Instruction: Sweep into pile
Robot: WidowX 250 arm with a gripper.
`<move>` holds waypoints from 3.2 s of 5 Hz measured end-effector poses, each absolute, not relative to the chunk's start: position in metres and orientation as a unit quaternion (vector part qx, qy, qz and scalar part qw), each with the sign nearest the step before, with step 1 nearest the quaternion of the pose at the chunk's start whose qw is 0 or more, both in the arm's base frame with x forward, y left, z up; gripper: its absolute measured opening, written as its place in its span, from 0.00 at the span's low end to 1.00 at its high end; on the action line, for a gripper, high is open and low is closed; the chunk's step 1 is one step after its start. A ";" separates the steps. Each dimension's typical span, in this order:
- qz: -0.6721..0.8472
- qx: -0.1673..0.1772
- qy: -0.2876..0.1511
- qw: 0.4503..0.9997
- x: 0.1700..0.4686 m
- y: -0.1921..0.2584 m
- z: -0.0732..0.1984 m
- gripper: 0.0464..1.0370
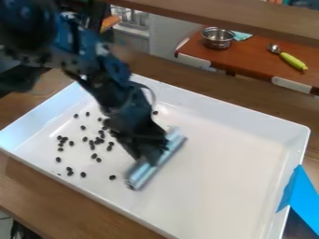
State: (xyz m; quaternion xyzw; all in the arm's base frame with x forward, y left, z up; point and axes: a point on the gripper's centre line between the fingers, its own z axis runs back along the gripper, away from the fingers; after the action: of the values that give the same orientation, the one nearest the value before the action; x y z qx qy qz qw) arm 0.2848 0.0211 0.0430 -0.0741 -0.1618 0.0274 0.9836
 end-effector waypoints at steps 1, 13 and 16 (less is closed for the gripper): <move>0.045 -0.075 -0.149 0.985 0.273 0.062 0.044 0.31; 0.069 -0.135 -0.178 0.972 0.338 -0.004 0.057 0.31; 0.120 -0.135 -0.176 0.968 0.341 0.052 0.054 0.31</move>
State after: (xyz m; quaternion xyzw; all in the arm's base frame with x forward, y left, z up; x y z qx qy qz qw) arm 0.3405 0.0522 0.0541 -0.1345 -0.1757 0.1201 0.9678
